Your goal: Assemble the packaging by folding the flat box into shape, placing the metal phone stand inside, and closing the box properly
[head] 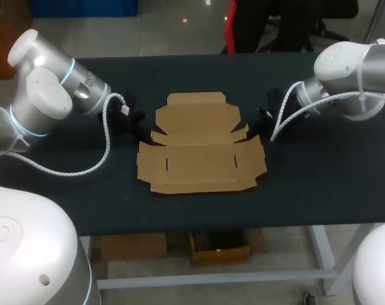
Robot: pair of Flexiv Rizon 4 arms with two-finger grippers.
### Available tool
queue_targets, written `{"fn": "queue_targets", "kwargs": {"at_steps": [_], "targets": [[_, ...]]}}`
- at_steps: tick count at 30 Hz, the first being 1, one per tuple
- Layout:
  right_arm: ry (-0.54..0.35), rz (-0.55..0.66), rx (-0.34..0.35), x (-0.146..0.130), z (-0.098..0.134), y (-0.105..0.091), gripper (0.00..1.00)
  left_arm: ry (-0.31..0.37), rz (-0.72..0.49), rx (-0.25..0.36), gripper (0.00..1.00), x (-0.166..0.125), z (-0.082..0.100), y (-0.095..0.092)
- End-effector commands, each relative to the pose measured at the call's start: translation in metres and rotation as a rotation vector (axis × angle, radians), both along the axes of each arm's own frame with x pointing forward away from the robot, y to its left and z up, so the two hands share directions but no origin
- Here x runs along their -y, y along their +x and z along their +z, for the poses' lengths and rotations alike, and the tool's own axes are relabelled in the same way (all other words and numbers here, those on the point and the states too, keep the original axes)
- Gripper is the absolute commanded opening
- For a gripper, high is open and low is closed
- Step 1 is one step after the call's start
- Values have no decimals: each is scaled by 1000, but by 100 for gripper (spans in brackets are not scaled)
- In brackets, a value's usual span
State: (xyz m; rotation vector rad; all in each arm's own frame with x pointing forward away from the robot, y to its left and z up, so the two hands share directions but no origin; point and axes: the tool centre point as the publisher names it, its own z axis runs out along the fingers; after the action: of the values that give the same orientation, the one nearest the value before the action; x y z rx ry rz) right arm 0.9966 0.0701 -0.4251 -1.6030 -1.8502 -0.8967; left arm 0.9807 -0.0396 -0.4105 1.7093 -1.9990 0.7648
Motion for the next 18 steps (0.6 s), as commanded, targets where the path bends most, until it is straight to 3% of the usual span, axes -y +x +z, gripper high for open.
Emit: {"fn": "queue_targets", "kwargs": {"at_steps": [1, 18], "targets": [[-7, -2, 3, -2, 5, -2, 0, 15, 15, 29, 0, 4, 8, -11], [-56, -63, -63, -8, 9, -8, 0, 46, 45, 47, 0, 6, 6, -17]]}}
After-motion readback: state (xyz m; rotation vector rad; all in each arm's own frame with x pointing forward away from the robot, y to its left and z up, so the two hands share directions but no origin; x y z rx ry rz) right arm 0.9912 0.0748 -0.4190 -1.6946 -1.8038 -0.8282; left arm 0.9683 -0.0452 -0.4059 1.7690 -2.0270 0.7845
